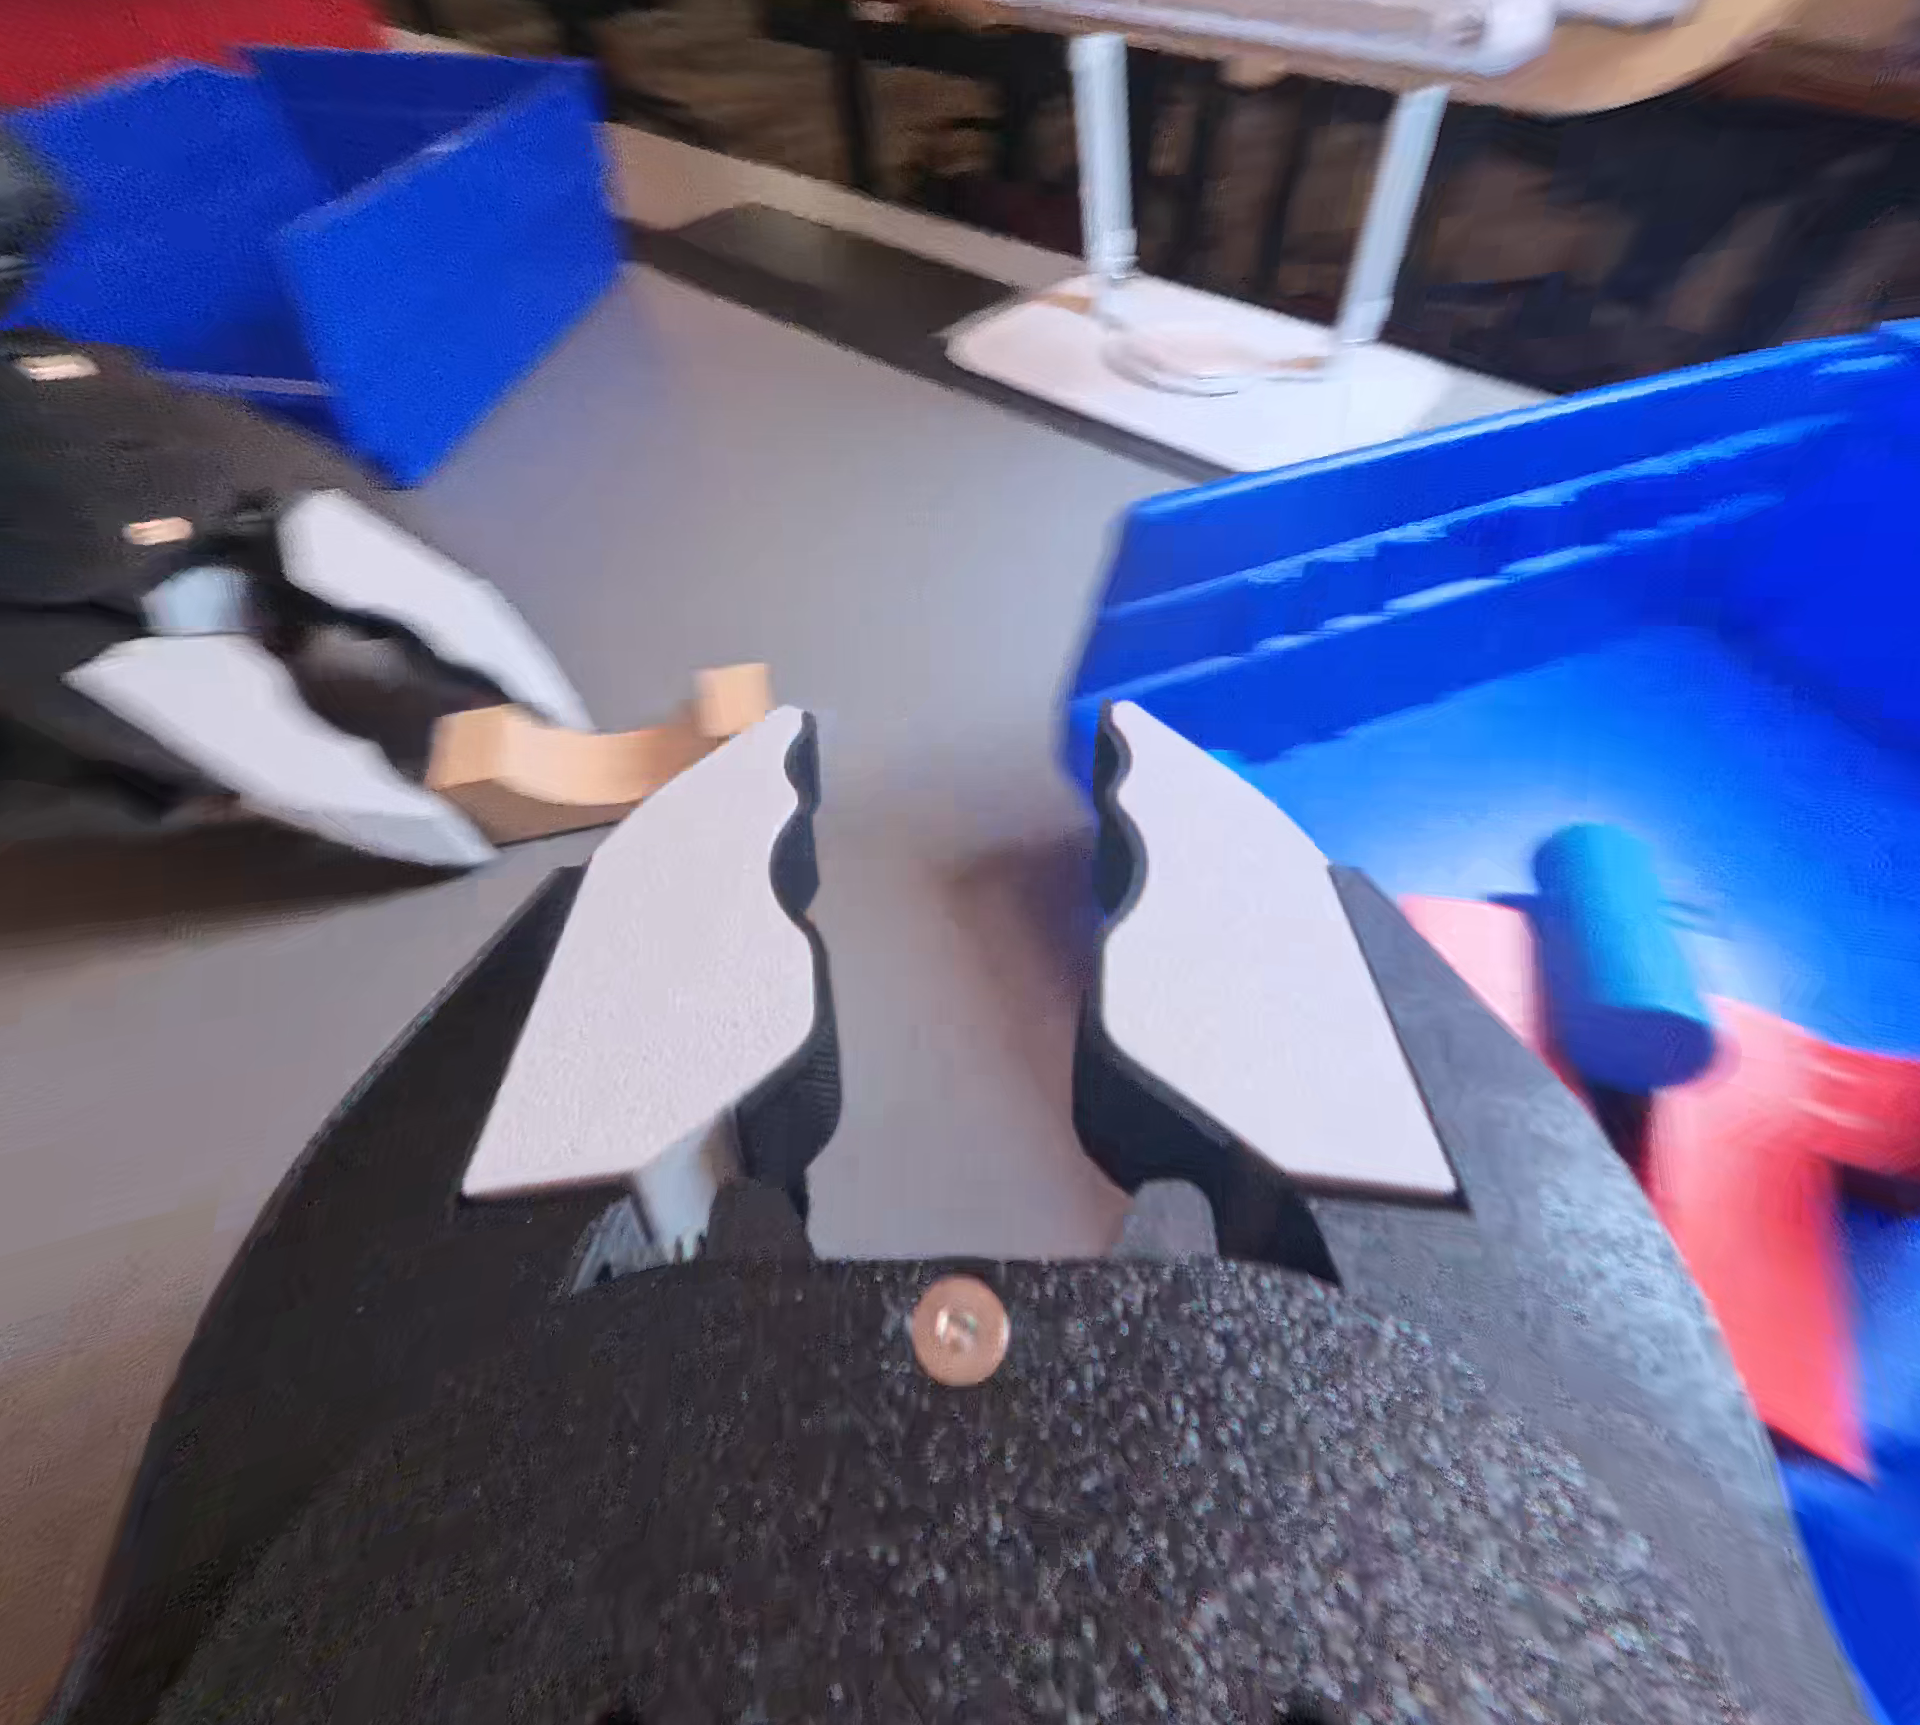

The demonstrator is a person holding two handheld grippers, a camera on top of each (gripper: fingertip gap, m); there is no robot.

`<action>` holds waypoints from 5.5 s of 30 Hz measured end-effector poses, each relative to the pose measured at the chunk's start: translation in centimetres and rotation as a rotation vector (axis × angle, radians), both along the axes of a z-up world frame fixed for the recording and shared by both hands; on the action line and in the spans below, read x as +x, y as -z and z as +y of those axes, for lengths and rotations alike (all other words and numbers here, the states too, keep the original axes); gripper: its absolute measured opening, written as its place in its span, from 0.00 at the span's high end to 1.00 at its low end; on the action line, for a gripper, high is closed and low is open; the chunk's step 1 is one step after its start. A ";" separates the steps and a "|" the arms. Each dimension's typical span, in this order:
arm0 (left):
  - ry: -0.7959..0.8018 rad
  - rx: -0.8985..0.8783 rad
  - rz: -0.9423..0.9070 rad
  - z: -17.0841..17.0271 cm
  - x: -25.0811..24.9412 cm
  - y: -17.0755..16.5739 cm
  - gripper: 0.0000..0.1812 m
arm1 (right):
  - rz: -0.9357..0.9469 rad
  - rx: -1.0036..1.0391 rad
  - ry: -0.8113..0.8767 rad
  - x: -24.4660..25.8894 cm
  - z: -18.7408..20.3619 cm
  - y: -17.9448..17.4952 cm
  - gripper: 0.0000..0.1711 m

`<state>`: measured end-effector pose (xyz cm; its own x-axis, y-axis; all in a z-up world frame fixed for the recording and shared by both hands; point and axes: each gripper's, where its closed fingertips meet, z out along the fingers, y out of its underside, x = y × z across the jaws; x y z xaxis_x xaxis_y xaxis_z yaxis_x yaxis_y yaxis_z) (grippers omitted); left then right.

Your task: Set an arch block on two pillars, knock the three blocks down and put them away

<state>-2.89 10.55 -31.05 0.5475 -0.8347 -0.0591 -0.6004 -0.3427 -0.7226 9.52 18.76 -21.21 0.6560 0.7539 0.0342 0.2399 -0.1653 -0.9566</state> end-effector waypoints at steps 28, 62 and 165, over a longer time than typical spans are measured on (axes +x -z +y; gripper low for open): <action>0.084 0.204 -0.442 -4.1 -2.8 -7.4 0.75 | -0.078 -0.303 0.462 5.0 14.1 0.8 0.76; -0.162 0.191 0.597 -0.5 -17.4 -0.9 0.83 | -0.124 0.192 0.562 15.3 4.0 -4.8 0.62; -0.284 0.107 0.510 -4.5 -25.0 -0.7 0.82 | -1.170 0.074 -0.270 -12.4 -5.2 8.8 0.81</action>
